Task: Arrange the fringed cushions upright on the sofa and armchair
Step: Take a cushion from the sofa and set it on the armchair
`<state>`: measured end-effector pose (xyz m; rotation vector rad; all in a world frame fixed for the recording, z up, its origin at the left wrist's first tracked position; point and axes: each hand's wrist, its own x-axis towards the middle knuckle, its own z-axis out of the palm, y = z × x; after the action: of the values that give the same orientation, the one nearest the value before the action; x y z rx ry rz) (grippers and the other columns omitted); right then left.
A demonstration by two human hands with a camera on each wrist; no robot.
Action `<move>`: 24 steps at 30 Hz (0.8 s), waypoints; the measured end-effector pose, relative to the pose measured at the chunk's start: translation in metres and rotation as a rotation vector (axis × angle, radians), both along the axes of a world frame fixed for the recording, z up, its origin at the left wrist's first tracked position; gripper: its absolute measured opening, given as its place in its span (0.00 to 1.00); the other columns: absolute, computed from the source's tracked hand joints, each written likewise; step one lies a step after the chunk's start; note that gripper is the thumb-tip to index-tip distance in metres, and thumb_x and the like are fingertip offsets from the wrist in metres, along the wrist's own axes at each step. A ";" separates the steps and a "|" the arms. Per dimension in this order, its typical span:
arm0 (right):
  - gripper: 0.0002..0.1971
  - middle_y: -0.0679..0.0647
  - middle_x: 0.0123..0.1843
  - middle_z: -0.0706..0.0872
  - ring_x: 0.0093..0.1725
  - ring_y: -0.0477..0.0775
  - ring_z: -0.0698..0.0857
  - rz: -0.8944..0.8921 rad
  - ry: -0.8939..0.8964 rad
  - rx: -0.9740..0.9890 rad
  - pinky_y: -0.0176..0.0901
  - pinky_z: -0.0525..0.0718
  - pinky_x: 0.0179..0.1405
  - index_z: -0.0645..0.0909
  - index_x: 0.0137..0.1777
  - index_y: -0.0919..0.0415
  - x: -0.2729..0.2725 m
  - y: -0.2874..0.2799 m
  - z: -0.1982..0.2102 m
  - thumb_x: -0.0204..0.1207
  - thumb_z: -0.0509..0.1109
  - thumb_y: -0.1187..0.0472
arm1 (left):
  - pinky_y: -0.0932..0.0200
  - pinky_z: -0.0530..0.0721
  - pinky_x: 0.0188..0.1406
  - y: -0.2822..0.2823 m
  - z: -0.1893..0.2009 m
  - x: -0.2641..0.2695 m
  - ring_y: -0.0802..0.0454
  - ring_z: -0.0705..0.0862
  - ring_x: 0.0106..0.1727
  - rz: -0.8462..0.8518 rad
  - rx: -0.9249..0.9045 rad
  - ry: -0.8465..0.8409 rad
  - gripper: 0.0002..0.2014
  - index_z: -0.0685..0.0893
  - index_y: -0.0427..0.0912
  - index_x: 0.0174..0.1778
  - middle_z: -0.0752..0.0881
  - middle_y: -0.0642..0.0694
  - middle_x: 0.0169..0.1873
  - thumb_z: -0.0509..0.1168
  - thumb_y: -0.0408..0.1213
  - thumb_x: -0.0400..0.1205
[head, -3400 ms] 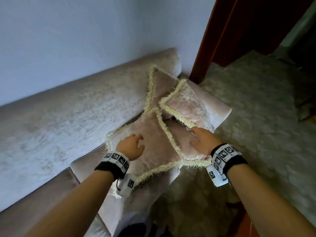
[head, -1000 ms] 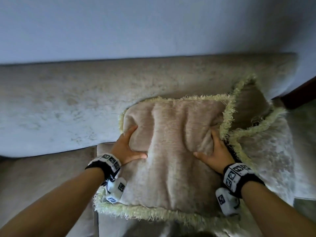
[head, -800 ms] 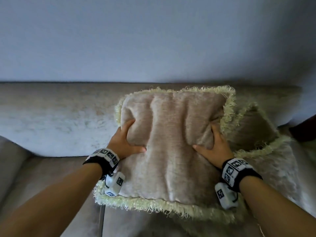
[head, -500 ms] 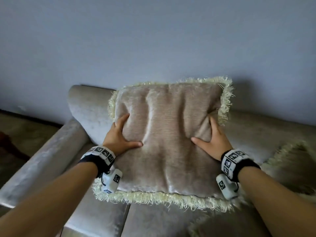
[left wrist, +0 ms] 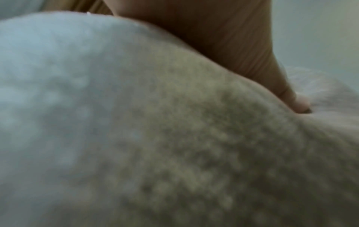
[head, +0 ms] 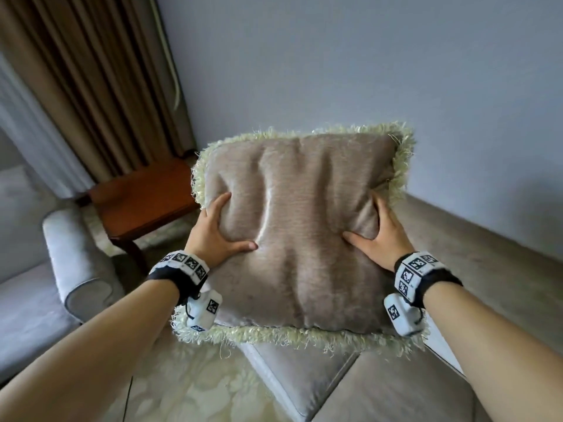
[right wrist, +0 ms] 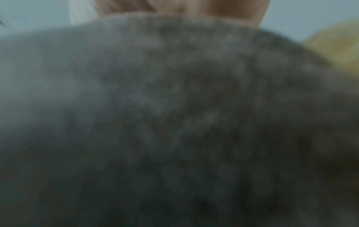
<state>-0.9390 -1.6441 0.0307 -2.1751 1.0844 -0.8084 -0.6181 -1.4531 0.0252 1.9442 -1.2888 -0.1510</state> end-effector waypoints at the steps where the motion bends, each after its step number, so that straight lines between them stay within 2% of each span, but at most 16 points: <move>1: 0.54 0.56 0.79 0.71 0.76 0.57 0.72 0.022 -0.006 -0.001 0.50 0.68 0.77 0.53 0.82 0.38 0.025 0.007 0.001 0.60 0.82 0.37 | 0.50 0.65 0.77 0.015 0.003 0.019 0.52 0.66 0.77 0.027 -0.007 -0.011 0.62 0.56 0.65 0.79 0.66 0.52 0.79 0.80 0.70 0.49; 4: 0.54 0.56 0.78 0.72 0.75 0.57 0.73 0.086 -0.038 -0.011 0.51 0.69 0.76 0.54 0.81 0.38 0.092 0.029 0.001 0.60 0.82 0.38 | 0.52 0.66 0.75 0.056 0.008 0.071 0.52 0.68 0.75 0.107 -0.020 -0.020 0.62 0.57 0.66 0.78 0.68 0.50 0.76 0.80 0.70 0.48; 7: 0.54 0.55 0.78 0.72 0.75 0.56 0.73 0.160 -0.061 -0.007 0.47 0.69 0.74 0.55 0.82 0.40 0.152 0.044 0.001 0.60 0.83 0.39 | 0.51 0.67 0.74 0.091 0.010 0.116 0.50 0.68 0.74 0.178 -0.026 -0.018 0.62 0.57 0.67 0.78 0.68 0.49 0.75 0.80 0.71 0.48; 11: 0.53 0.53 0.77 0.73 0.74 0.54 0.74 0.265 -0.059 0.006 0.43 0.68 0.71 0.57 0.81 0.41 0.218 0.048 0.005 0.59 0.84 0.40 | 0.55 0.65 0.72 0.117 0.004 0.162 0.50 0.67 0.75 0.266 -0.024 0.019 0.63 0.56 0.68 0.78 0.67 0.49 0.76 0.80 0.70 0.48; 13: 0.52 0.51 0.77 0.74 0.73 0.53 0.74 0.324 -0.047 0.011 0.47 0.70 0.72 0.57 0.80 0.39 0.252 0.041 0.006 0.58 0.83 0.39 | 0.56 0.65 0.72 0.124 -0.004 0.183 0.51 0.67 0.75 0.317 -0.027 0.041 0.63 0.55 0.69 0.78 0.67 0.49 0.76 0.80 0.71 0.47; 16: 0.52 0.51 0.77 0.73 0.73 0.54 0.74 0.418 -0.016 0.035 0.53 0.72 0.74 0.56 0.80 0.36 0.312 0.027 0.006 0.59 0.83 0.38 | 0.50 0.68 0.74 0.132 -0.013 0.216 0.50 0.66 0.75 0.405 -0.036 0.067 0.63 0.55 0.70 0.78 0.67 0.48 0.76 0.79 0.72 0.47; 20: 0.51 0.50 0.77 0.73 0.73 0.52 0.74 0.567 0.003 0.064 0.49 0.71 0.72 0.56 0.81 0.38 0.404 0.017 0.001 0.61 0.84 0.42 | 0.44 0.66 0.77 0.150 -0.020 0.263 0.49 0.62 0.80 0.537 -0.041 0.072 0.63 0.57 0.66 0.79 0.66 0.49 0.78 0.81 0.69 0.48; 24: 0.51 0.49 0.77 0.72 0.74 0.51 0.72 0.736 0.022 0.077 0.55 0.70 0.77 0.57 0.80 0.36 0.506 0.023 -0.011 0.60 0.84 0.42 | 0.44 0.67 0.77 0.188 -0.028 0.304 0.49 0.59 0.82 0.714 -0.025 0.080 0.62 0.57 0.67 0.78 0.65 0.49 0.79 0.79 0.71 0.48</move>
<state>-0.4334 -1.6209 0.0201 -2.2669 0.2523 -0.3917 -0.3139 -1.2649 -0.0031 2.2262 -0.4849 0.1438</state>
